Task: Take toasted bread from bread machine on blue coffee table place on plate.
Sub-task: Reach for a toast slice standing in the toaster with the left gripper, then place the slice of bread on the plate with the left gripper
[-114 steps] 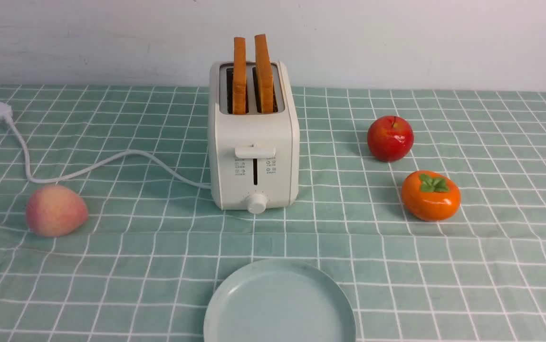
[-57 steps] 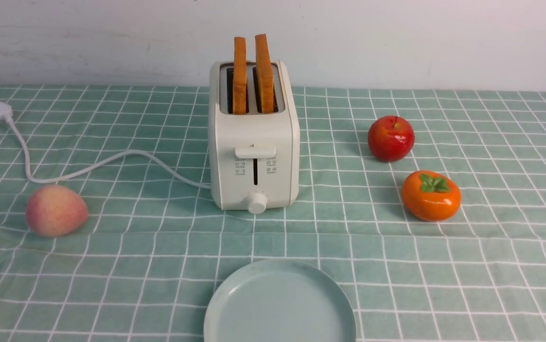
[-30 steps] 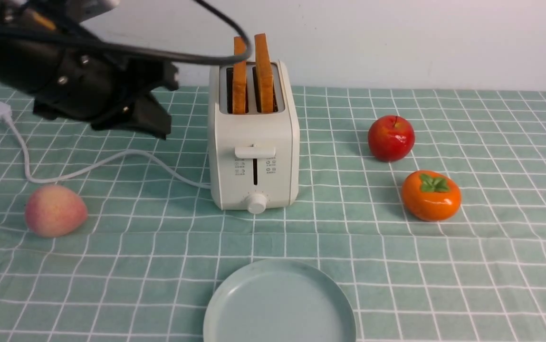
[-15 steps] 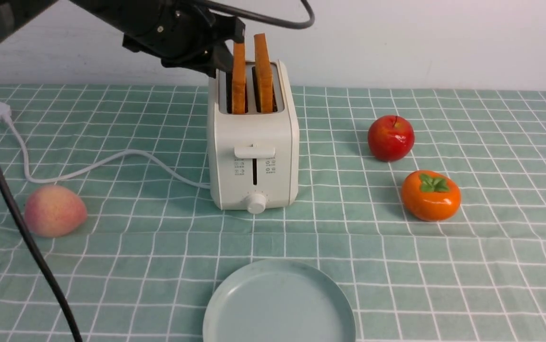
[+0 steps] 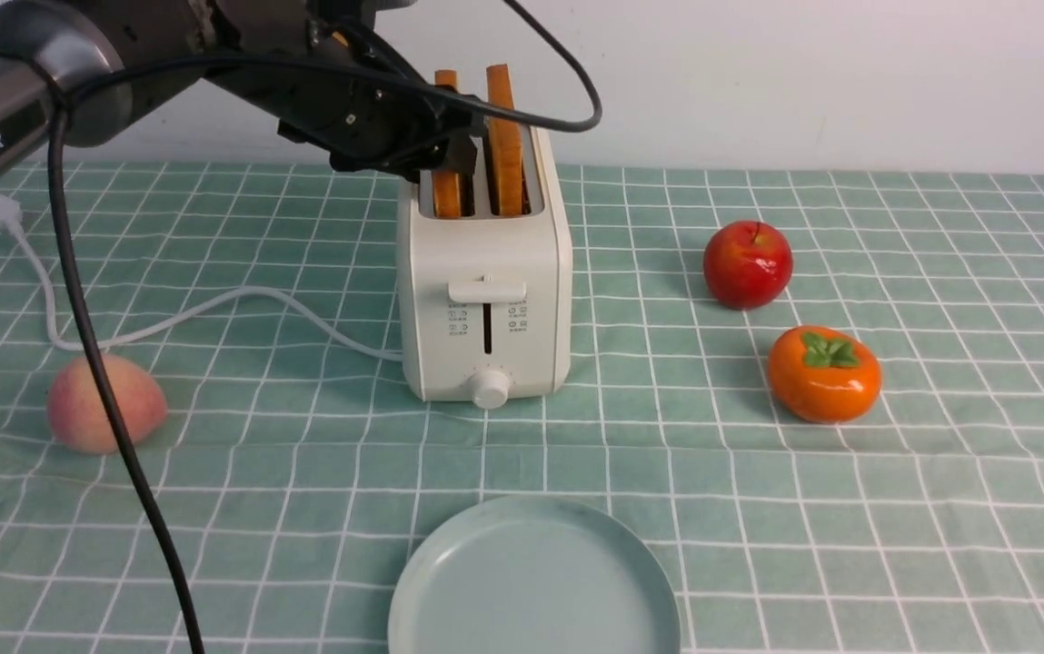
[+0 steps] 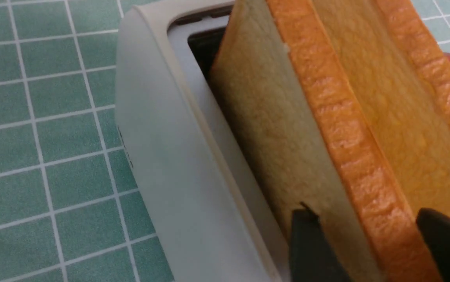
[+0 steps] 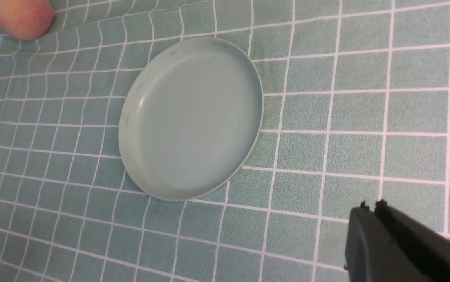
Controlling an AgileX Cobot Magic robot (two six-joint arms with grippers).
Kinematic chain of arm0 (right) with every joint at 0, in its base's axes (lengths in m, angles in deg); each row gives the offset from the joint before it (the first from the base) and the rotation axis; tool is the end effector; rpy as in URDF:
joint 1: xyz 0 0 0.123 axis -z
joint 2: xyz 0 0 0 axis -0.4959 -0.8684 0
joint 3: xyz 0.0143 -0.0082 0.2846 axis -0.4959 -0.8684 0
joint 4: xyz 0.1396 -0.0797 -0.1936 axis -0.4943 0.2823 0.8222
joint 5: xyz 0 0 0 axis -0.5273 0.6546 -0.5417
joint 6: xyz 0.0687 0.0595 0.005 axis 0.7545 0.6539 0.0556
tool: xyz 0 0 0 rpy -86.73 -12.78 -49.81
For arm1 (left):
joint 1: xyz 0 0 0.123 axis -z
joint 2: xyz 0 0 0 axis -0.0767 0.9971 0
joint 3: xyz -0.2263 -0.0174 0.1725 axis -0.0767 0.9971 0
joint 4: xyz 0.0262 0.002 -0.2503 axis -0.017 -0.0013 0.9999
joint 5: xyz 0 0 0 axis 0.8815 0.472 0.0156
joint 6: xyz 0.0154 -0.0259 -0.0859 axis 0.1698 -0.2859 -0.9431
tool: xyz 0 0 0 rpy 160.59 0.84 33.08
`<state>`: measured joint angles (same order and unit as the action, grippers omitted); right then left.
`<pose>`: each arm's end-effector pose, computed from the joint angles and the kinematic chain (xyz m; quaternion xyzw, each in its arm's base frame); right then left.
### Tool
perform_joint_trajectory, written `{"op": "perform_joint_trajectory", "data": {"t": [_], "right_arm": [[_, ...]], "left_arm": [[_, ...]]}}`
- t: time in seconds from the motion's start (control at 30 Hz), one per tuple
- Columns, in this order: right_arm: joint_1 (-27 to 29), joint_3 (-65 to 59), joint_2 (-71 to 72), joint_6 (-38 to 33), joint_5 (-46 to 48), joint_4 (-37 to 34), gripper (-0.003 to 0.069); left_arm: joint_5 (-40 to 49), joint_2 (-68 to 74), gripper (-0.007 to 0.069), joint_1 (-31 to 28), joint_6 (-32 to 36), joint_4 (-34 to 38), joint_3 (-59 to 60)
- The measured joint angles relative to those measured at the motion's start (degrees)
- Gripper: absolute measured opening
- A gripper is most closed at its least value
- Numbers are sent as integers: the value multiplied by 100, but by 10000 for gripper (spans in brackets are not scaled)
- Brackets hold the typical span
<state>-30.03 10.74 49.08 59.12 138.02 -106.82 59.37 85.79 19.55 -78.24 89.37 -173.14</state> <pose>0.0990 0.0436 0.3055 -0.0125 0.9047 0.2586 0.3382 0.4517 -0.1464 0.3204 0.0832 0.8955 -0.2101 0.3836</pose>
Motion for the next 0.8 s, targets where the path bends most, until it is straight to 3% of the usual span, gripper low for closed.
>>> {"op": "perform_joint_trajectory", "data": {"t": [0.03, 0.07, 0.1, 0.13, 0.47, 0.7, 0.8], "right_arm": [[0, 0, 0, 0, 0, 0, 22], [0, 0, 0, 0, 0, 6, 22], [0, 0, 0, 0, 0, 6, 24], [0, 0, 0, 0, 0, 13, 25], [0, 0, 0, 0, 0, 48, 36], [0, 0, 0, -94, 0, 48, 43], [0, 0, 0, -111, 0, 48, 47]], "left_arm": [[-11, 14, 216, 0, 0, 7, 0], [-11, 14, 200, 0, 0, 7, 0], [-6, 18, 102, 0, 0, 7, 0], [0, 11, 73, 0, 7, 1, 0], [537, -908, 85, 0, 13, -139, 0], [1920, -2020, 85, 0, -123, -139, -31], [2905, -2131, 85, 0, -138, 62, -18]]}}
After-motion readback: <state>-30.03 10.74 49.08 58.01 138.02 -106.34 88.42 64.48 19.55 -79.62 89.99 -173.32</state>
